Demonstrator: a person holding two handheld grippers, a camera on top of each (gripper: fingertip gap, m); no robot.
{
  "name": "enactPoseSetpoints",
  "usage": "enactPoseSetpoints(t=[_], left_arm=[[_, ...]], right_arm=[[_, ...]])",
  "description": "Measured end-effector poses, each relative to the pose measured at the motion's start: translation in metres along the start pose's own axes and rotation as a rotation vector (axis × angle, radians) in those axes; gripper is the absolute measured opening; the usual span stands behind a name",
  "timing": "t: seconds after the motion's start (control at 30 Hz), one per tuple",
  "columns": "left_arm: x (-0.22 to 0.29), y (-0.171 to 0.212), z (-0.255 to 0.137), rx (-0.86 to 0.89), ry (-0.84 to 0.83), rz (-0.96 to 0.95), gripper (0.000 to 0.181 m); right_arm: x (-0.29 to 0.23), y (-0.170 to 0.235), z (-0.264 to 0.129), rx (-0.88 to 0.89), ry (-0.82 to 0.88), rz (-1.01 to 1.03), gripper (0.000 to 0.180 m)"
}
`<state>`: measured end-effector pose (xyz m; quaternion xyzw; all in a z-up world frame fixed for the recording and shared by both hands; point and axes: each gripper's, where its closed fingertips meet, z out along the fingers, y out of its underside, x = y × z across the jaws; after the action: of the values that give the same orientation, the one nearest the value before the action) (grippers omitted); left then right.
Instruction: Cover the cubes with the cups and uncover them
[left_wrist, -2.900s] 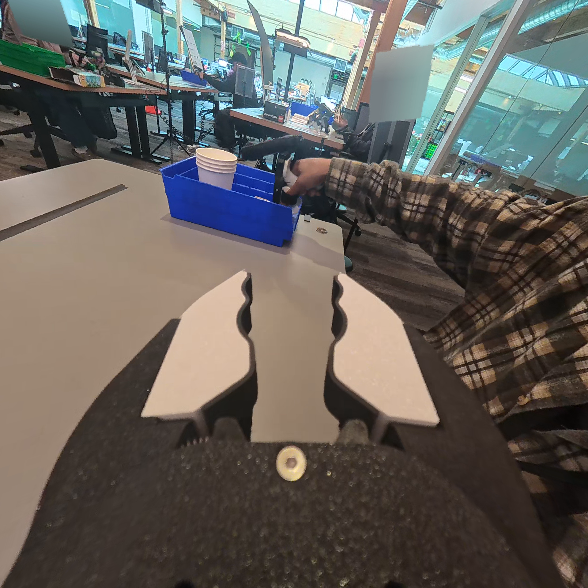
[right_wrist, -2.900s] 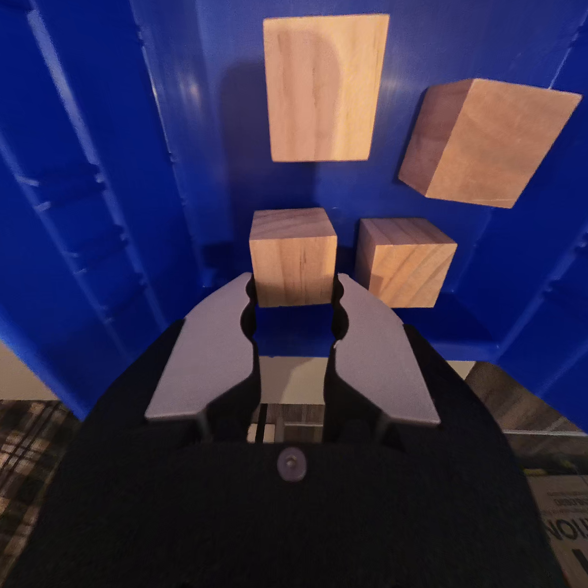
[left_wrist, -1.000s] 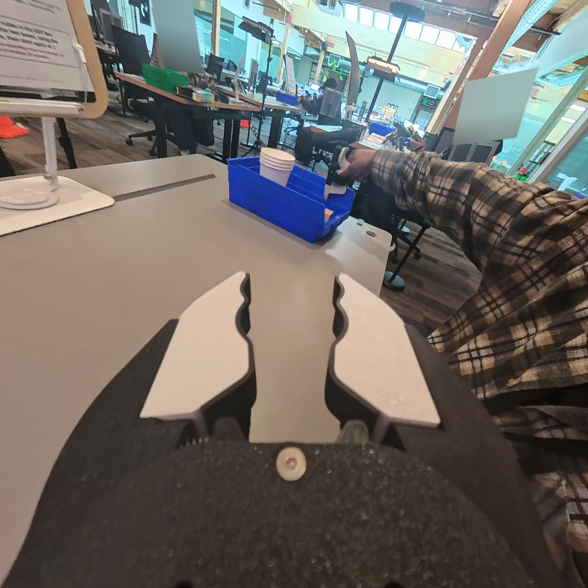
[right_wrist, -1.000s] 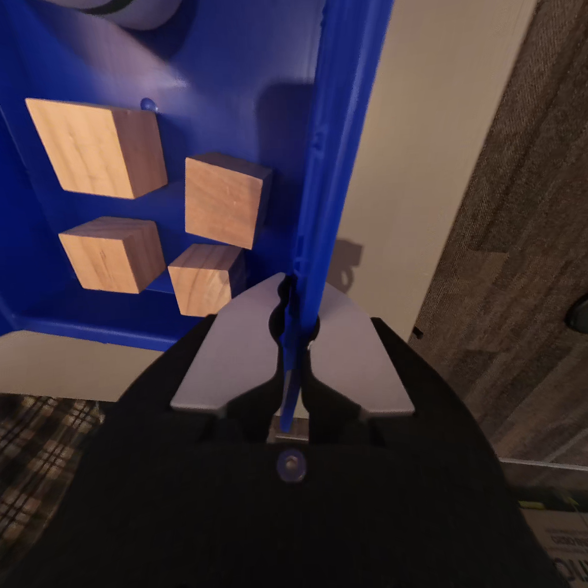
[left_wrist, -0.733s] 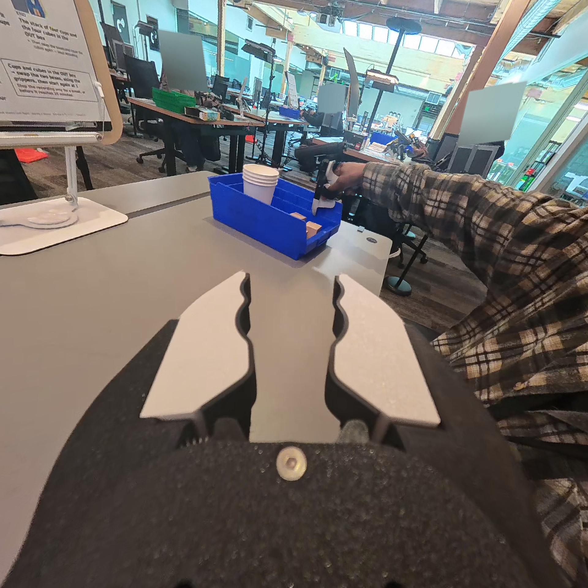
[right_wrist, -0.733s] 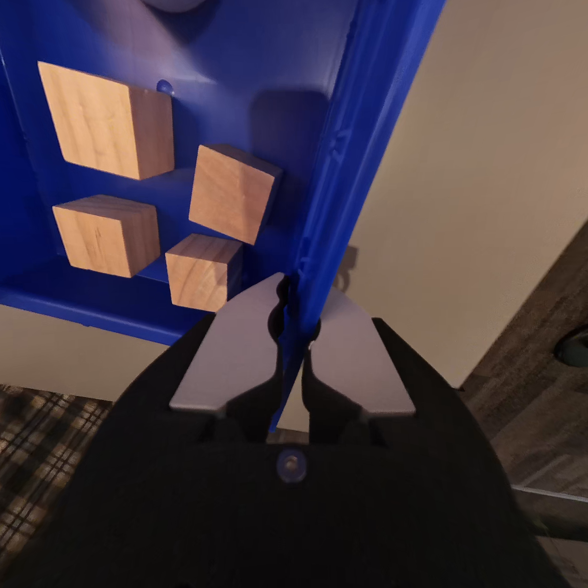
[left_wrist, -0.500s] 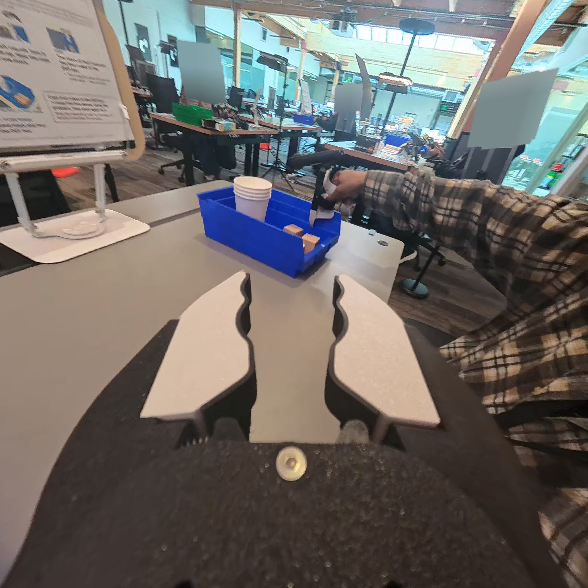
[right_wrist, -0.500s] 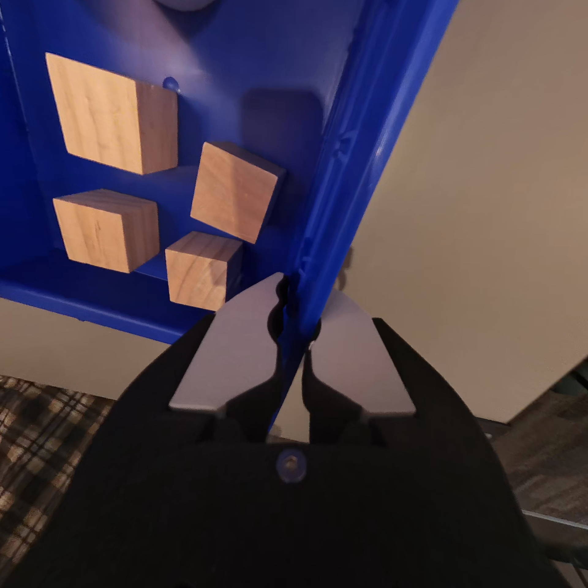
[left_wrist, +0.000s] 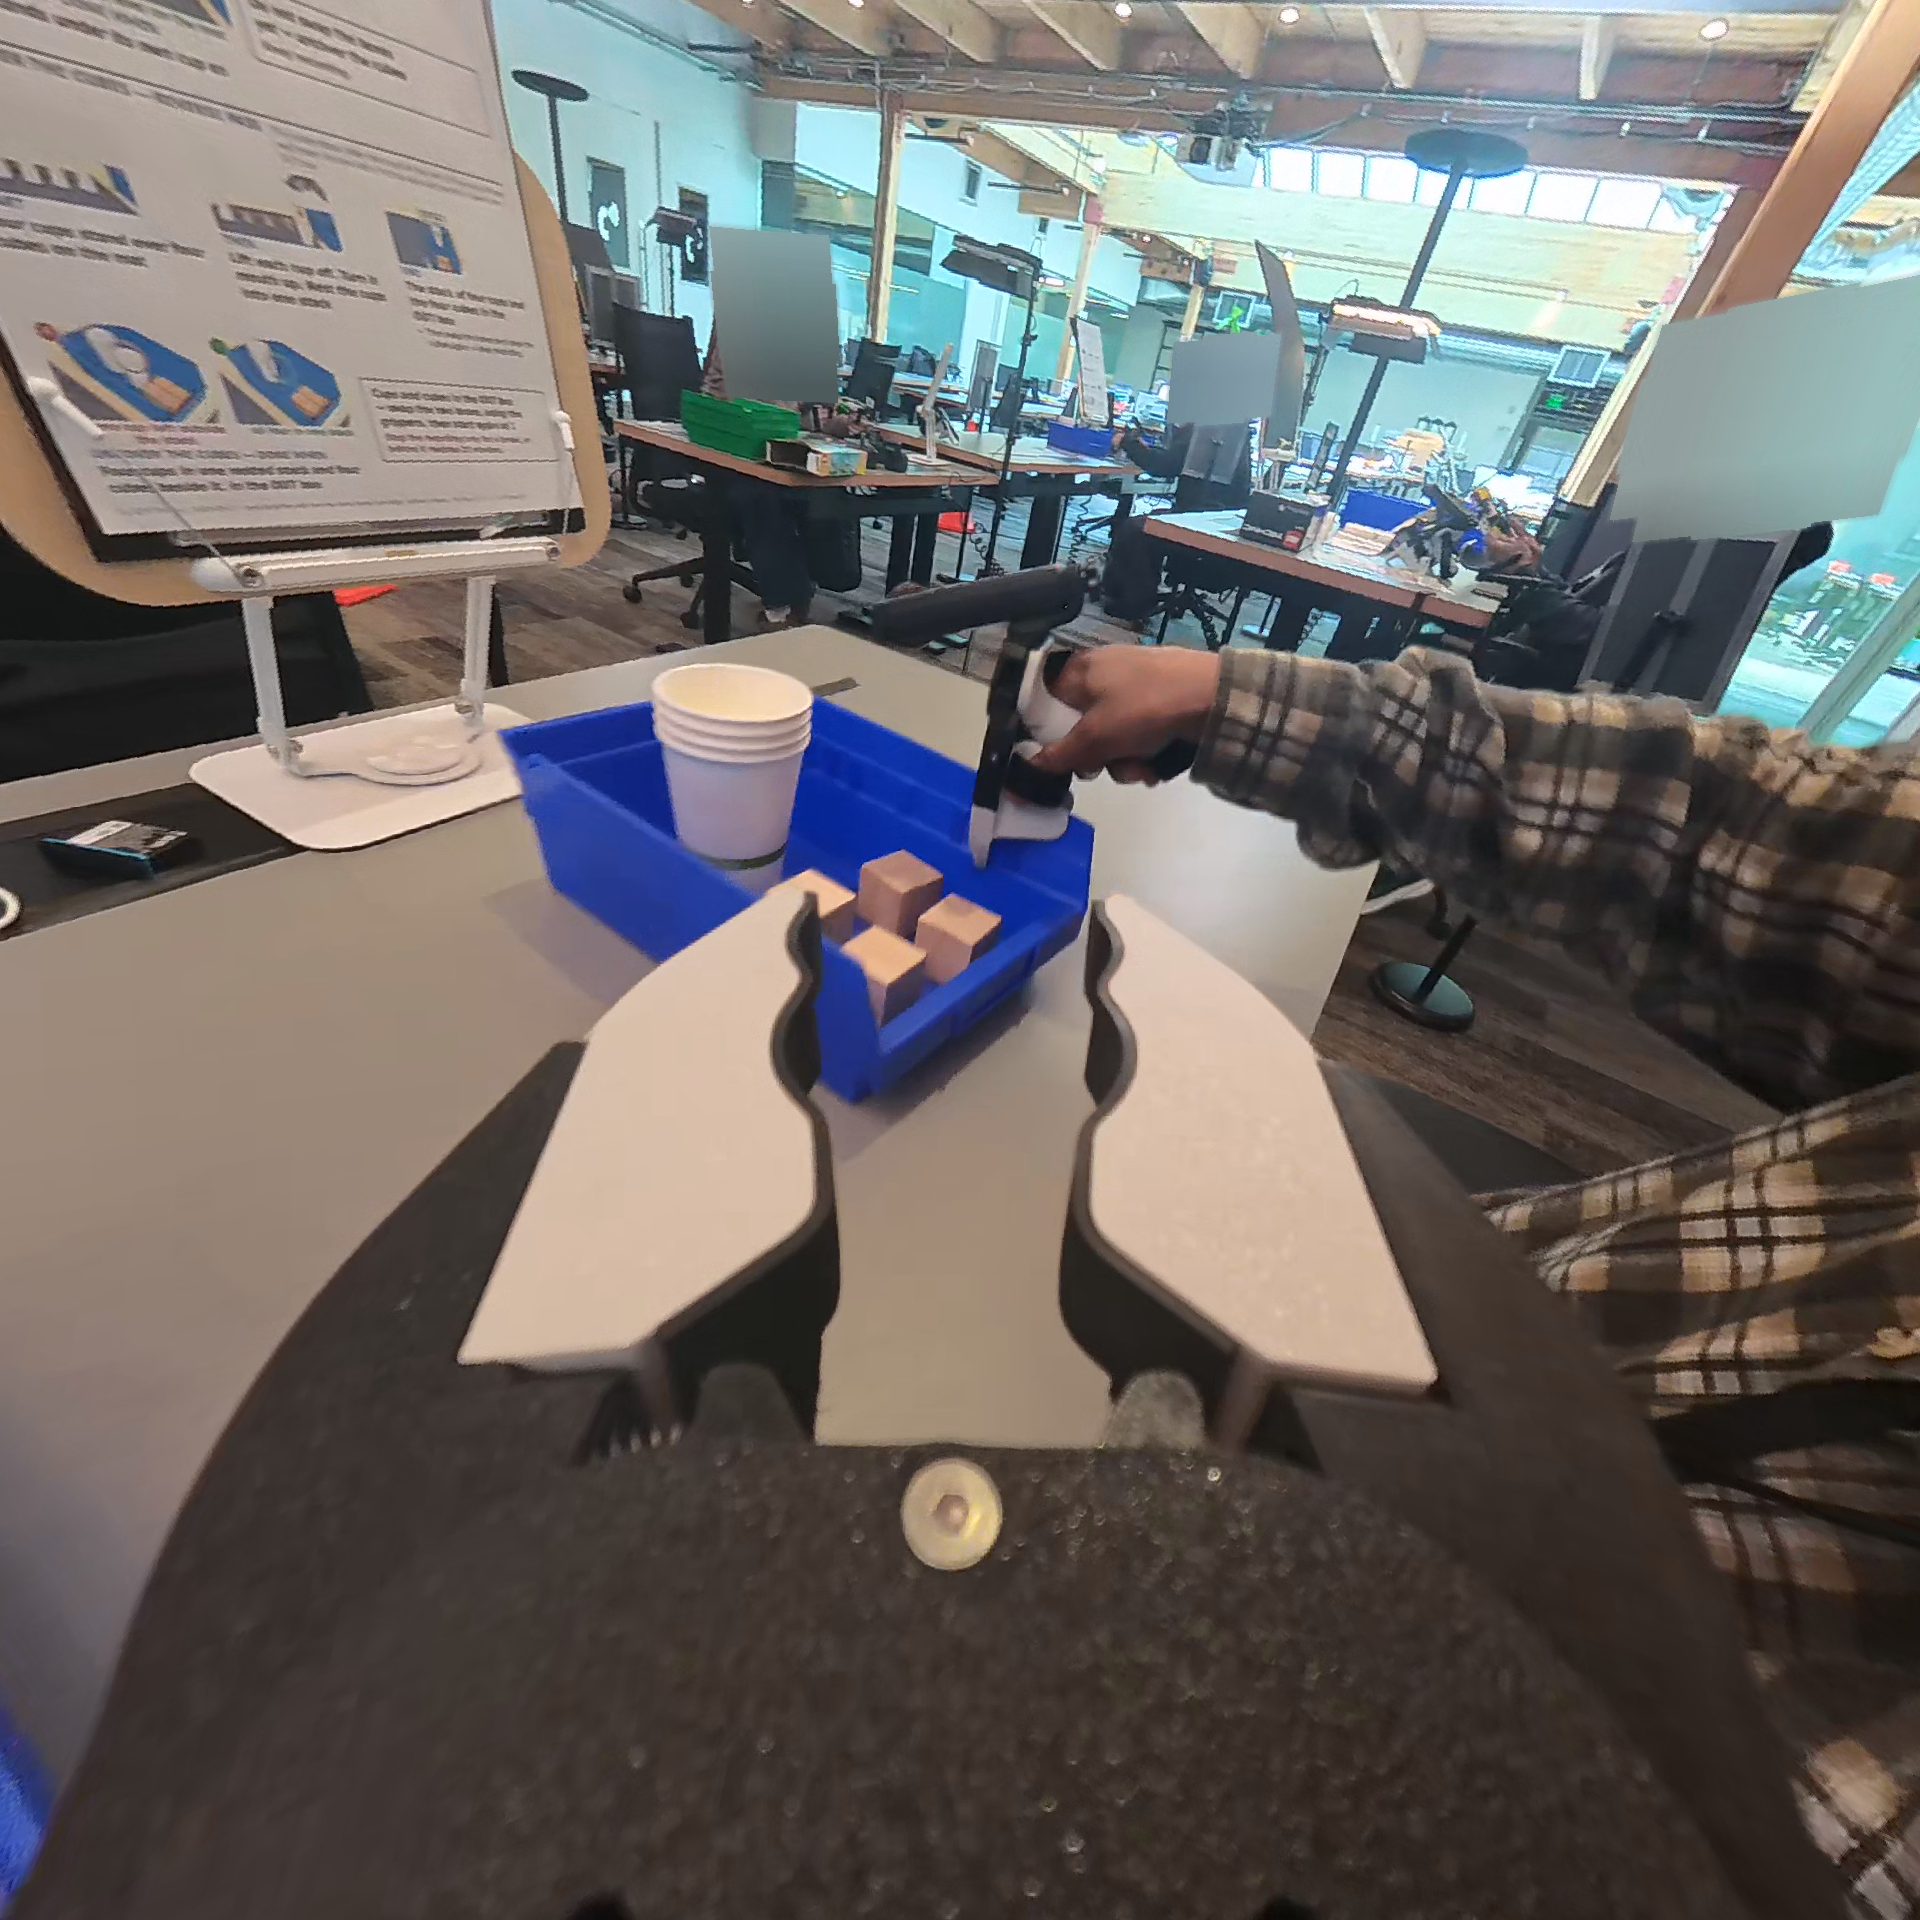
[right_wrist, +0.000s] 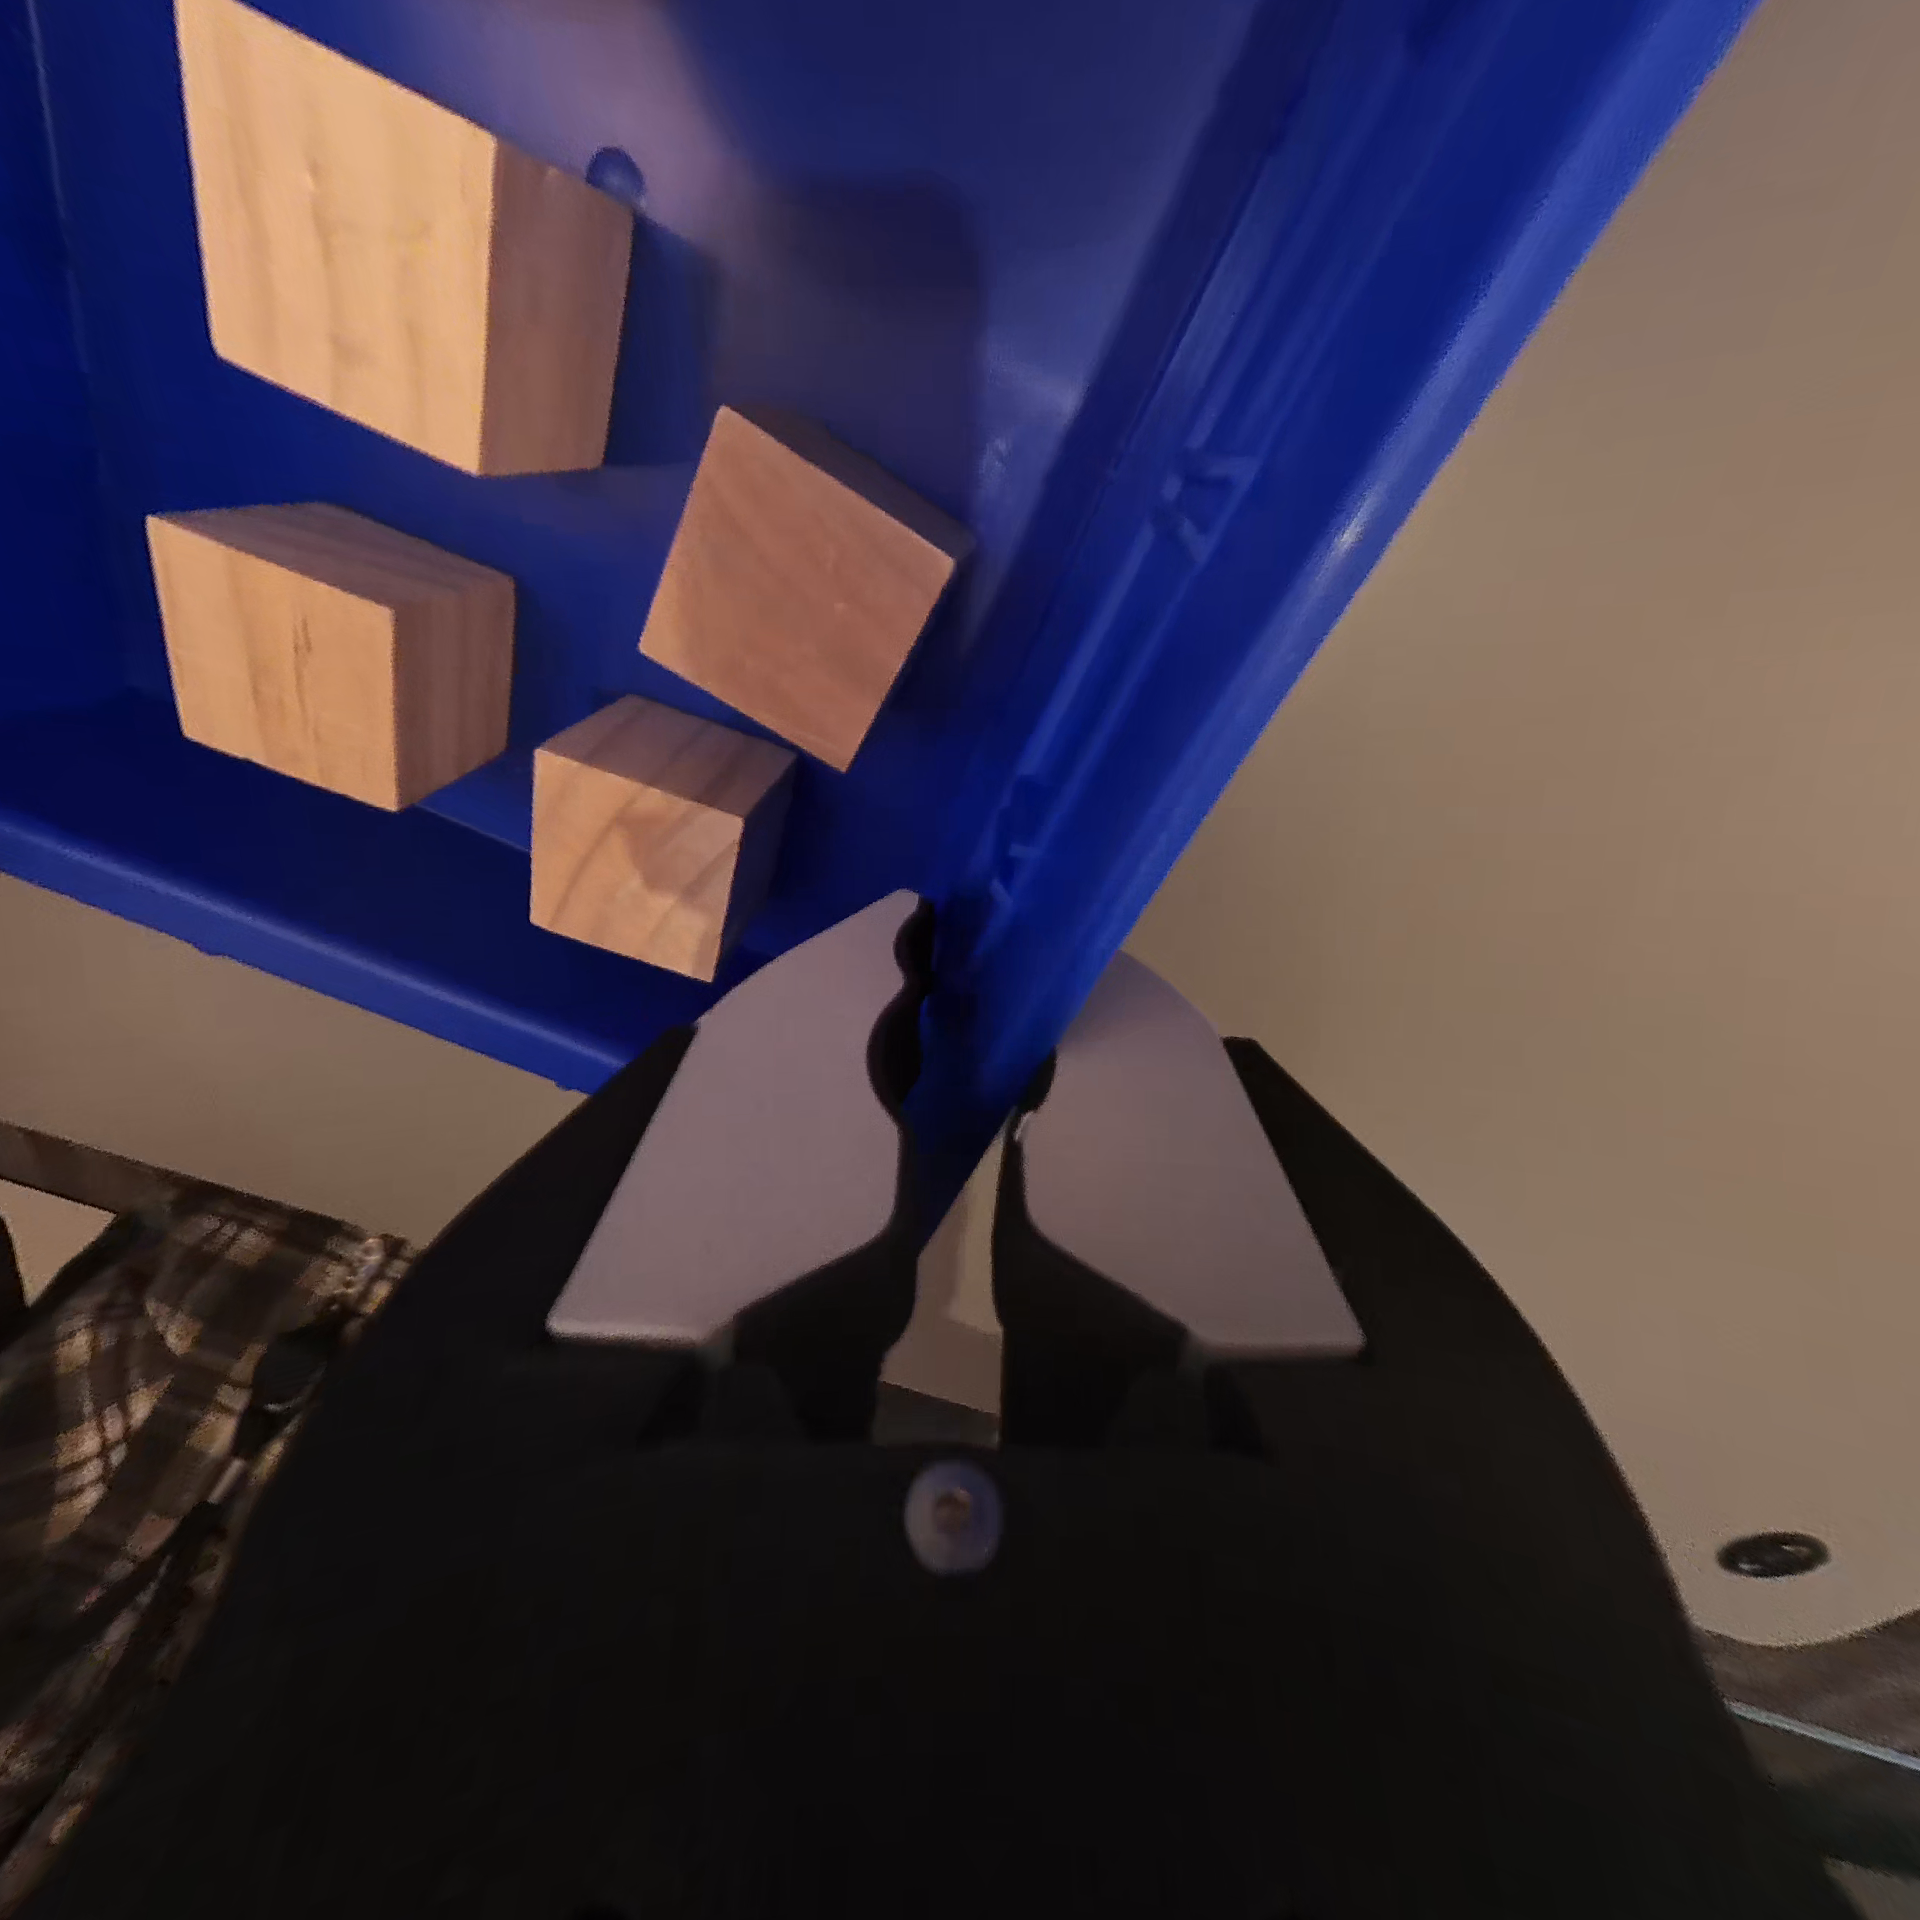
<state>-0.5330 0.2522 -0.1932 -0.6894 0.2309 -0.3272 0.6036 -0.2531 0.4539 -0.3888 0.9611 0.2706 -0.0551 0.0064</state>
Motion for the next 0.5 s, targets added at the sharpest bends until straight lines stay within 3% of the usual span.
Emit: enactPoseSetpoints(t=[0.5], left_arm=[[-0.014, -0.011, -0.029, 0.036, -0.087, 0.002, 0.048]], right_arm=[[-0.157, -0.013, 0.016, -0.041, -0.034, -0.121, 0.010]])
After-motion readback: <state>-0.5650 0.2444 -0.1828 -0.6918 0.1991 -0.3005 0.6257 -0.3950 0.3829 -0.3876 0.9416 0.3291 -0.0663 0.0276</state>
